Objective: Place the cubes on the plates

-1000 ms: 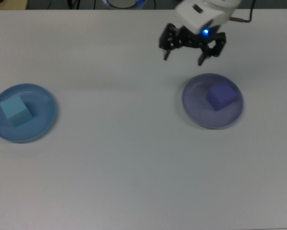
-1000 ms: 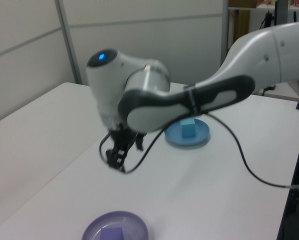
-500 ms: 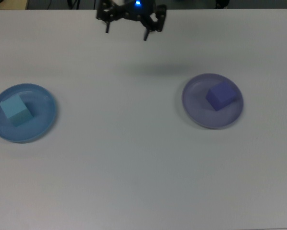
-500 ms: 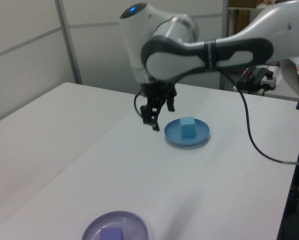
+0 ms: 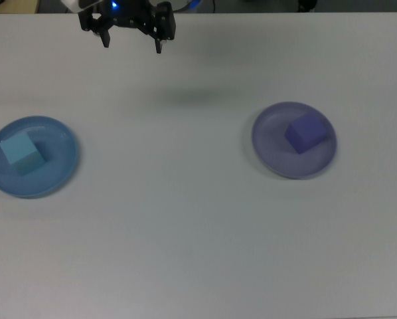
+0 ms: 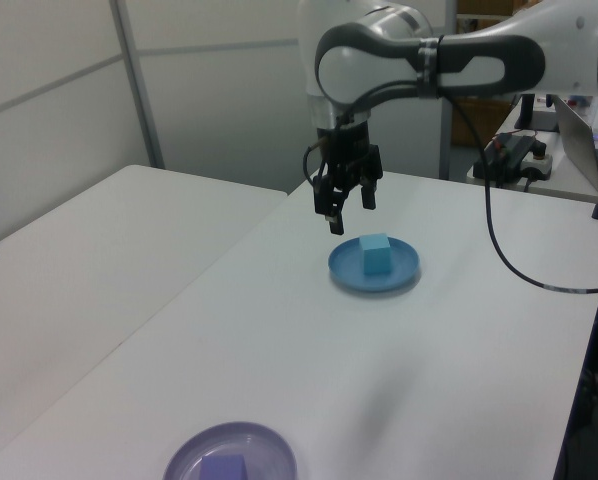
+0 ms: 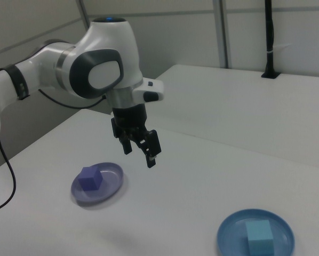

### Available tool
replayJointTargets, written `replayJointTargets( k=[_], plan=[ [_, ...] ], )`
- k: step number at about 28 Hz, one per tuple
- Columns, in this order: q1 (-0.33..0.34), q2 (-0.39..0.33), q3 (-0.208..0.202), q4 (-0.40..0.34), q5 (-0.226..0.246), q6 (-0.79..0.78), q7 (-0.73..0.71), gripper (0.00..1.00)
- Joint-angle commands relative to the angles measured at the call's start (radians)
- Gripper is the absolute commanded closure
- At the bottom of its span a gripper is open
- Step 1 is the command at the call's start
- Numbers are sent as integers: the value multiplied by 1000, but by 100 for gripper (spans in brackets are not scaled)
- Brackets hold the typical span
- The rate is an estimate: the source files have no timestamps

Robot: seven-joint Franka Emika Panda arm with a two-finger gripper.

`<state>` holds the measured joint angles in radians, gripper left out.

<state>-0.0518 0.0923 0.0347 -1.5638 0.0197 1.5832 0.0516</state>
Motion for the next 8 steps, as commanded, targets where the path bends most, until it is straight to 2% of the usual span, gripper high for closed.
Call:
replayJointTargets(
  k=[1,5,7,8],
  plan=[
    [-29,-26,-1,-16,52,6,-38,0],
    [1,-22,7,-22,-59,12,-12,0],
    [4,-11,5,-24,-105,20,-6,0],
    [1,-6,4,-24,-110,23,-7,0]
  ],
)
